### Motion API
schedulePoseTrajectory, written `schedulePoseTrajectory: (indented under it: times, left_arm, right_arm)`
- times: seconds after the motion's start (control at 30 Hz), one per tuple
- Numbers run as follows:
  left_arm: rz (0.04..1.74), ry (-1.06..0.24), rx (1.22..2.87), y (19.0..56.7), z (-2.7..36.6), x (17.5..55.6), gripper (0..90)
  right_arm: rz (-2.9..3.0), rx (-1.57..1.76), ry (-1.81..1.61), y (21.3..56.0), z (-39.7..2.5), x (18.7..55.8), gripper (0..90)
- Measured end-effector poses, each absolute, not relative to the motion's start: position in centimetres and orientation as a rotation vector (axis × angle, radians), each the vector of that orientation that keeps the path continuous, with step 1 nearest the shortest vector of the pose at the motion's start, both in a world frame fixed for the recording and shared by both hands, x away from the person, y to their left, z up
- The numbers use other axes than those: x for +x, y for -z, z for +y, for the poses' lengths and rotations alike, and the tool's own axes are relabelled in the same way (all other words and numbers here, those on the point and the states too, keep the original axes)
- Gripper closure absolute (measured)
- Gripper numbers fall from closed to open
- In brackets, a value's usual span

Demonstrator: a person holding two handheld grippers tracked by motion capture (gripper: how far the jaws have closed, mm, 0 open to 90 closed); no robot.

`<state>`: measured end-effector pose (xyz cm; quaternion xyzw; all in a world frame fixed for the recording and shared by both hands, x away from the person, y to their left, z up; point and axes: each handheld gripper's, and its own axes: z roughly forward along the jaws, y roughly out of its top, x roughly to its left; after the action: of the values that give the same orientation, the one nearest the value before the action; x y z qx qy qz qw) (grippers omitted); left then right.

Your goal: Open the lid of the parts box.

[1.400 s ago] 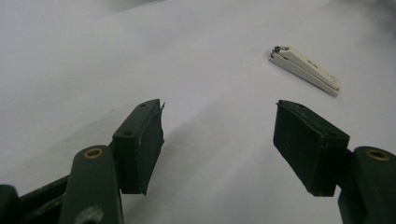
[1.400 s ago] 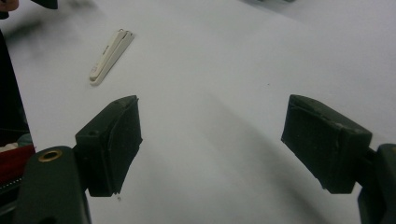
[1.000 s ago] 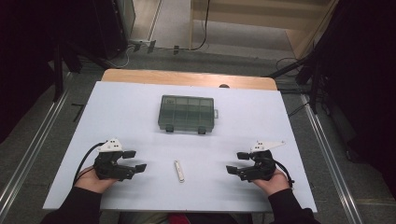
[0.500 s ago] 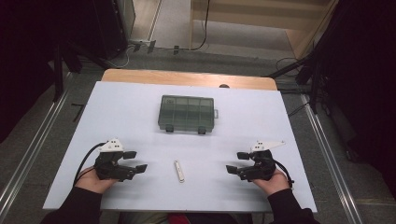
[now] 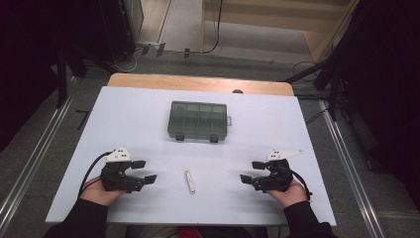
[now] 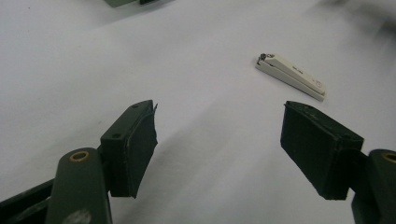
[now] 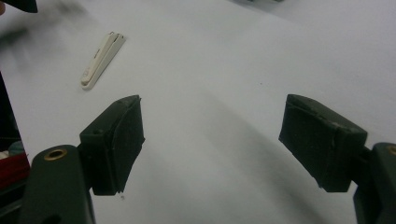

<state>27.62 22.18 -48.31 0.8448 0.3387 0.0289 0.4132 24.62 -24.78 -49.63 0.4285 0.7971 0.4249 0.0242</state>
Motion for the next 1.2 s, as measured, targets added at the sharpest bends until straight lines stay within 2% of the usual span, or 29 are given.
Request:
schedulePoseTrajectory:
  times: [0.43,1.2]
  left_arm:
    - [0.850,-0.066,2.126,48.4,22.2,27.6,26.3]
    - [0.846,-0.044,2.118,48.4,22.0,27.8,26.3]
  right_arm:
    - [2.455,1.332,-1.315,49.7,-24.9,24.7,22.1]
    - [2.377,1.387,-1.323,49.4,-24.8,27.1,23.5]
